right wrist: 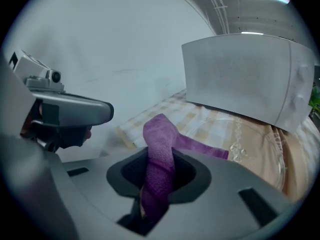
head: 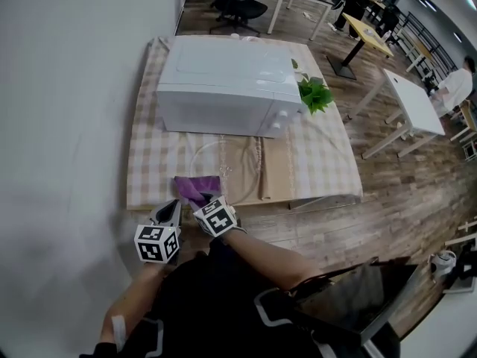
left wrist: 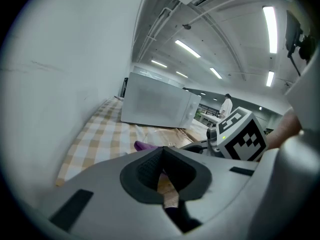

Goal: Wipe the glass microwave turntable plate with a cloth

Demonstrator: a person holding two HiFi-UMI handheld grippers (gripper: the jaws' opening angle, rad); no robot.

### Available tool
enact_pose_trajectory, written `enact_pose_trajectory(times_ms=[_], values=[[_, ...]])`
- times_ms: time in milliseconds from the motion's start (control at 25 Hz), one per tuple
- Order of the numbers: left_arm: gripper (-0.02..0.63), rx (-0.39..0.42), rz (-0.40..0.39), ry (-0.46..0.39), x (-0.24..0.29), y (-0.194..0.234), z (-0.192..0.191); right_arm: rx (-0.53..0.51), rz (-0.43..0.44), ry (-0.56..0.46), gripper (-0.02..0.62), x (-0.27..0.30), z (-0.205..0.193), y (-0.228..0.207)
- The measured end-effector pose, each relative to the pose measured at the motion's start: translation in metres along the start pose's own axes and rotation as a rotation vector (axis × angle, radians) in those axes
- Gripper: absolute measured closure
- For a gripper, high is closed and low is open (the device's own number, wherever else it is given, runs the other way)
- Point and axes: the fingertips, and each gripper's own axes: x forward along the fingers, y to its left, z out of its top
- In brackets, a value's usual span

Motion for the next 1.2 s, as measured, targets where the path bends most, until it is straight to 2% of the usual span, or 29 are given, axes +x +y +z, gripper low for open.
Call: enact_pose_trajectory(times_ms=[160,280,480,1040,1200], values=[[0.598,0.014,-0.012,0.017,0.003,-0.002,-0.004,-0.049,-0.023,0.026,0.497,0.009,-0.012,-0.001],[0.598,0.024,-0.030,0.025,0.010,-0.008,-0.004,-0.011,-0.035,0.029,0.497,0.006,-0.020,-0.011],[0.598,0.027,-0.054,0.043,0.017,-0.020,-0.006,0.022,-0.006,0.037,0.497,-0.001,-0.030,-0.017],[0.598,0.064,-0.137,0.077,0.037,-0.054,-0.011,0.141,-0.075,-0.024,0.495,-0.037,-0.049,-0.050],[0.598,0.076,-0.142,0.081,0.039,-0.055,-0.013,0.208,-0.101,-0.044,0.495,-0.045,-0.054,-0.065]])
